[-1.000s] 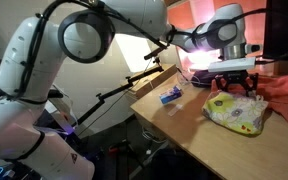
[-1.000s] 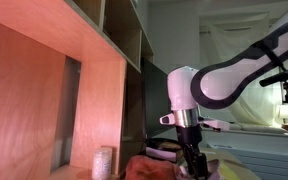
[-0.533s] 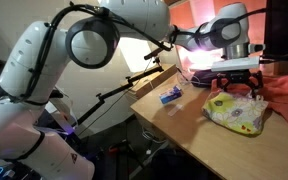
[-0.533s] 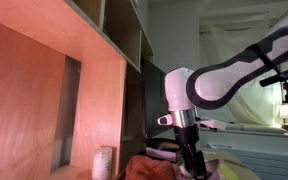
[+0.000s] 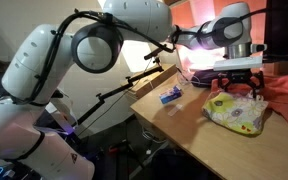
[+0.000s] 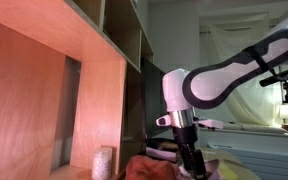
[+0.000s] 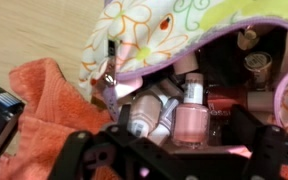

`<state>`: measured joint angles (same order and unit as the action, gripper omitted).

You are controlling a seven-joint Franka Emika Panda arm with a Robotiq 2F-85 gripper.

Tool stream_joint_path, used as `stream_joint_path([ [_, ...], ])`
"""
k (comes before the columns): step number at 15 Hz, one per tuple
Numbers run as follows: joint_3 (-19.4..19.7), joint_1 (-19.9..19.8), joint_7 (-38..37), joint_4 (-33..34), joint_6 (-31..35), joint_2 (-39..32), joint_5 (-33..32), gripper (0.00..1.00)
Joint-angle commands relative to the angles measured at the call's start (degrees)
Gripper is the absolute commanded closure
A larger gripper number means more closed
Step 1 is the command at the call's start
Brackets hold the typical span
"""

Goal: Take the blue and the orange nail polish bottles out of the little bag

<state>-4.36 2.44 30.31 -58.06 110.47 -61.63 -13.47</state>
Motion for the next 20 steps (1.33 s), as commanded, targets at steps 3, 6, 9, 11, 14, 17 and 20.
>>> stream_joint_path([
  [3,-0.1,0.0,1.3,2.4,-3.7,-0.6,0.8,0.0],
  [6,0.1,0.1,1.0,2.4,-4.2,-0.6,0.6,0.0],
  [9,-0.3,0.1,2.8,1.9,-4.8,-0.3,0.4,0.0],
  [11,-0.1,0.4,3.6,1.9,-5.0,-0.2,0.3,0.0],
  [14,-0.8,0.0,6.7,2.4,-5.1,-0.4,0.8,0.0],
  [17,-1.4,-0.2,10.1,2.5,-5.4,-0.5,1.0,0.0],
  [20,-0.9,0.3,11.4,2.7,-5.8,-0.7,0.8,0.0],
])
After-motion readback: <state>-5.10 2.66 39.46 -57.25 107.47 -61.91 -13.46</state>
